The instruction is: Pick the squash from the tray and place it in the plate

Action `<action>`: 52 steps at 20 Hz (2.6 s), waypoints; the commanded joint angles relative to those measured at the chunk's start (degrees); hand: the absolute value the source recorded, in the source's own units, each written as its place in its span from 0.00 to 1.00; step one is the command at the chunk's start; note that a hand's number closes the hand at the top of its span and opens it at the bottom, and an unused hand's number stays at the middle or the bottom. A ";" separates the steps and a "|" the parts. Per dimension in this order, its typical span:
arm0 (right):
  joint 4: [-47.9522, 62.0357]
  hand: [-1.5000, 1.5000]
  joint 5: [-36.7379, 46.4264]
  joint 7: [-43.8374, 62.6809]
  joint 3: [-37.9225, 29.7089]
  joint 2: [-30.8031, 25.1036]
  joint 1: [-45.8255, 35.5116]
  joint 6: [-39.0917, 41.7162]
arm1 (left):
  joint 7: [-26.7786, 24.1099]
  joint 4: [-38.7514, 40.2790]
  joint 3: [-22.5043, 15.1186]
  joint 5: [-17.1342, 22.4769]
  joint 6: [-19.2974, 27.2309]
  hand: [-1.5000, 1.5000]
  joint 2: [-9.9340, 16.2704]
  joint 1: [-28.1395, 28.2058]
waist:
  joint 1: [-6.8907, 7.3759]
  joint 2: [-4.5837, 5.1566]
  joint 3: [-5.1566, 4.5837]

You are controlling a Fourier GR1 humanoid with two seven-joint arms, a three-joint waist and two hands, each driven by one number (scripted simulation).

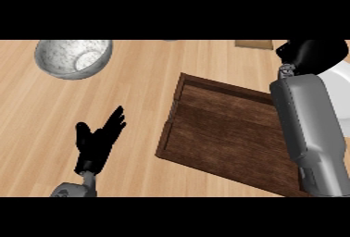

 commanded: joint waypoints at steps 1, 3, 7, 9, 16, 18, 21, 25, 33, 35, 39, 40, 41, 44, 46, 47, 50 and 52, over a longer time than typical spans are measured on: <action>1.82 1.00 6.50 13.42 -4.52 1.02 -0.82 -12.59 | -0.24 0.46 0.68 0.15 -0.44 0.50 0.82 0.09 | -0.76 -0.12 0.13; 1.41 1.00 9.08 12.86 -6.38 0.90 -2.28 -15.59 | 0.29 0.64 0.52 -0.07 0.48 0.50 0.04 0.01 | -0.60 -0.09 0.15; 4.25 1.00 14.54 12.37 -11.19 1.03 1.45 -21.73 | -0.17 -0.07 0.55 -0.42 0.90 0.50 0.02 0.48 | -1.69 -0.34 0.21; 5.73 1.00 17.12 12.83 -14.18 0.87 2.63 -22.61 | -0.83 0.25 0.94 0.15 0.26 0.50 0.45 2.30 | -1.83 -0.51 0.16; 7.03 1.00 22.18 10.31 -23.34 -0.47 6.27 -31.66 | -1.01 1.77 3.14 0.85 0.35 0.50 1.30 1.66 | -3.74 -1.04 0.19; 9.03 1.00 21.43 8.21 -26.34 -1.53 7.89 -35.85 | -1.85 0.75 2.22 -0.13 0.82 0.50 0.95 2.69 | -3.64 -1.07 0.27; 12.81 1.00 22.23 7.00 -30.00 -2.00 7.85 -39.39 | -0.11 -0.42 1.87 0.19 1.54 0.50 -0.10 1.95 | -3.50 -1.18 0.29; 17.90 1.00 20.50 3.07 -34.41 -5.96 5.49 -42.65 | -1.08 -0.42 1.08 -0.22 0.94 0.50 -0.27 3.05 | -3.69 -1.36 0.24; 34.83 0.00 1.56 -6.47 -42.57 -10.48 1.91 -34.67 | -2.20 3.28 3.32 0.25 0.48 0.50 0.51 0.56 | -4.63 -1.26 0.37; 38.01 0.00 -4.42 -12.93 -42.94 -12.55 1.54 -36.43 | -0.42 0.82 4.45 2.13 -0.96 0.50 1.91 1.54 | -4.51 -1.63 0.40; 38.08 0.00 -12.39 -24.55 -42.92 -12.50 2.41 -43.64 | 0.21 0.14 3.27 0.65 0.87 0.50 0.77 2.49 | -4.30 -1.54 0.59; 37.51 0.00 -13.55 -26.93 -42.43 -11.82 2.44 -45.53 | -0.32 -0.65 3.77 1.37 0.42 0.50 0.95 2.78 | -4.12 -1.61 0.57; 36.61 0.00 -14.88 -28.96 -42.45 -11.54 3.13 -47.59 | 0.15 -0.77 2.89 0.99 0.00 0.50 0.97 2.98 | -4.10 -1.52 0.65; 32.58 0.00 -18.97 -33.72 -41.49 -9.56 1.95 -53.62 | -0.31 0.40 3.29 0.81 0.77 0.50 0.22 1.56 | -4.56 -1.71 0.54; 30.77 0.00 -23.78 -36.87 -41.52 -10.41 2.03 -53.69 | -1.65 1.91 3.07 -0.02 0.44 0.50 0.68 2.89 | -4.87 -1.70 0.54; 29.99 0.00 -26.01 -38.30 -41.06 -10.22 1.63 -53.63 | 2.09 0.09 4.61 1.64 0.42 0.50 1.51 0.32 | -5.02 -1.89 0.52; 23.04 0.00 -35.61 -43.96 -38.12 -3.75 6.85 -56.18 | 0.17 0.05 4.39 1.01 0.61 0.50 1.35 3.28 | -6.29 -2.57 0.34; 19.67 0.00 -42.10 -46.91 -35.57 -2.68 8.27 -54.62 | -0.35 0.71 5.39 2.03 -0.66 0.50 2.16 3.69 | -6.07 -2.44 0.36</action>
